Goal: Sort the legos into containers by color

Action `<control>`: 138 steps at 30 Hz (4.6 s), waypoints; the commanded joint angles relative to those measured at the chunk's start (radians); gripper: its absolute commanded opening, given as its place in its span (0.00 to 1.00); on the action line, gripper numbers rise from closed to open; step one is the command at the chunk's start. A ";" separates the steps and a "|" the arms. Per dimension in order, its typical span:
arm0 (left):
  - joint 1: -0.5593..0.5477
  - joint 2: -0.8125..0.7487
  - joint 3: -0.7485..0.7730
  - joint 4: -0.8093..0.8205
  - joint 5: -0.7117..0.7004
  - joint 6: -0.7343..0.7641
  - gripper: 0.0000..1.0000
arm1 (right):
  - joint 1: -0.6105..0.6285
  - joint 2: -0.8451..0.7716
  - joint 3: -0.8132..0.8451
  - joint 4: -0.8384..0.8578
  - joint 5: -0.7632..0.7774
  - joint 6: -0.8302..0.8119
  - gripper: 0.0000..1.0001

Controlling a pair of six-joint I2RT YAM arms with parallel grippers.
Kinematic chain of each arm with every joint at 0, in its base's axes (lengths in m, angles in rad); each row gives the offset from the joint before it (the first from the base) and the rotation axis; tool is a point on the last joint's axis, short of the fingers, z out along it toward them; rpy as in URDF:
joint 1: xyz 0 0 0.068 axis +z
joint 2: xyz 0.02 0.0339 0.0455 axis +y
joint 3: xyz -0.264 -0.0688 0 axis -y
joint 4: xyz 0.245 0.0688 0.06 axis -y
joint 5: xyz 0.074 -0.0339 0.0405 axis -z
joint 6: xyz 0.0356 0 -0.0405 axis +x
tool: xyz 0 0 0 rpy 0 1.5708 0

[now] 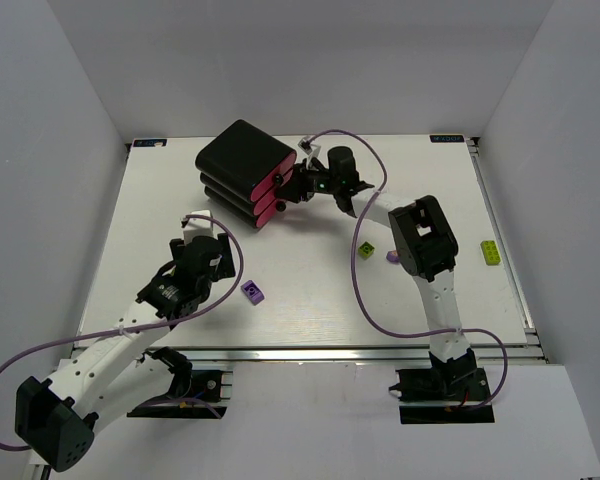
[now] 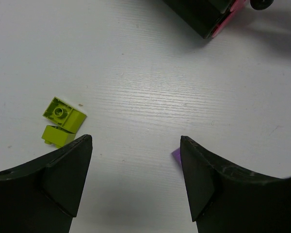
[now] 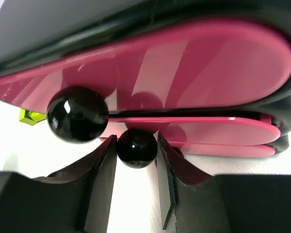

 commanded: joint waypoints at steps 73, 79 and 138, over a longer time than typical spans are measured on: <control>0.583 0.334 0.145 0.139 0.612 -0.061 0.00 | -0.362 -1.145 -0.911 -0.467 -0.087 -0.492 0.73; 0.488 0.256 0.205 0.242 1.071 0.102 0.00 | -0.371 -1.155 -0.871 -0.504 -0.049 -0.507 0.09; -0.043 0.663 0.682 0.316 0.277 0.432 0.70 | -0.255 -0.851 -0.703 -0.679 0.255 -0.822 0.88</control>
